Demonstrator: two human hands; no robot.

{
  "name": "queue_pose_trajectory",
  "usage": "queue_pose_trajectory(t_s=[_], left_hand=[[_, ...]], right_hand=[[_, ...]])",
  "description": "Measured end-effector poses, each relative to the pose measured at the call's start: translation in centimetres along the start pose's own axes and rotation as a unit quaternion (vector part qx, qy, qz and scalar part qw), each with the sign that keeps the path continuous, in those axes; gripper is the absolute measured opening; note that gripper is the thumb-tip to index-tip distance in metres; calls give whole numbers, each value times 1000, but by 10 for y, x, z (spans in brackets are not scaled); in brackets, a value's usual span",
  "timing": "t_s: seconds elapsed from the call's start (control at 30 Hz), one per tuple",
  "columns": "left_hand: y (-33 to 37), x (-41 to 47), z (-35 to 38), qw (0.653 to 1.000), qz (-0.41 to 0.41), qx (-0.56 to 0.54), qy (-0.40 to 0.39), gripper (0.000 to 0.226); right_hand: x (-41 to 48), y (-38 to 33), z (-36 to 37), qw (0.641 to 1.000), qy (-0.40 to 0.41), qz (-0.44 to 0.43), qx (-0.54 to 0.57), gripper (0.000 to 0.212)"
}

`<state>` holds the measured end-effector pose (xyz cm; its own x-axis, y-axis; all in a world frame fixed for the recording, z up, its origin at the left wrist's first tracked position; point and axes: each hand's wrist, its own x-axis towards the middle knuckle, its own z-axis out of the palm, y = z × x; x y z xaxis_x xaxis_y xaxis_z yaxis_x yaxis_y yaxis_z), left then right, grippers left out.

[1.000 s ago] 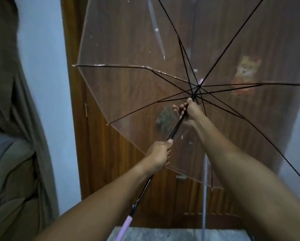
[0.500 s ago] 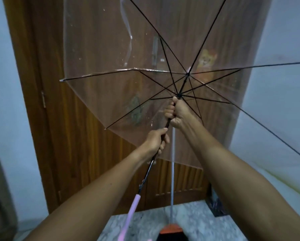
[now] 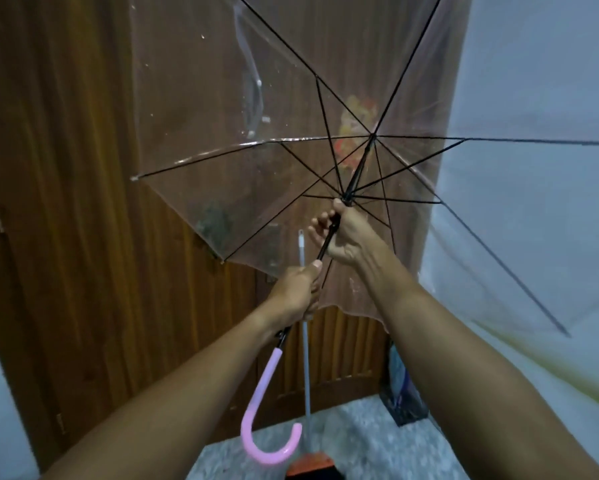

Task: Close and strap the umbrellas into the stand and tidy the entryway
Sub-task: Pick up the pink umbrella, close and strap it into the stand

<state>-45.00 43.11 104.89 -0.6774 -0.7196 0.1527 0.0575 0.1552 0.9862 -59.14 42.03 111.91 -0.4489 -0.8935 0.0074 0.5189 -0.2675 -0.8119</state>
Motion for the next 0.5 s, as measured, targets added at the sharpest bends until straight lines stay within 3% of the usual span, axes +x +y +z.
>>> queue_pose_trajectory(t_s=[0.13, 0.23, 0.4, 0.5], left_hand=[[-4, 34, 42, 1000, 8, 12, 3, 53], [-8, 54, 78, 997, 9, 74, -7, 51], [-33, 74, 130, 993, -48, 15, -108, 54], [-46, 85, 159, 997, -14, 8, -75, 49]], right_hand=[[17, -16, -46, 998, -33, 50, 23, 48], [32, -35, -80, 1000, -1, 1, 5, 47], [66, -95, -147, 998, 46, -40, -10, 44], [82, -121, -177, 998, 61, -34, 6, 48]])
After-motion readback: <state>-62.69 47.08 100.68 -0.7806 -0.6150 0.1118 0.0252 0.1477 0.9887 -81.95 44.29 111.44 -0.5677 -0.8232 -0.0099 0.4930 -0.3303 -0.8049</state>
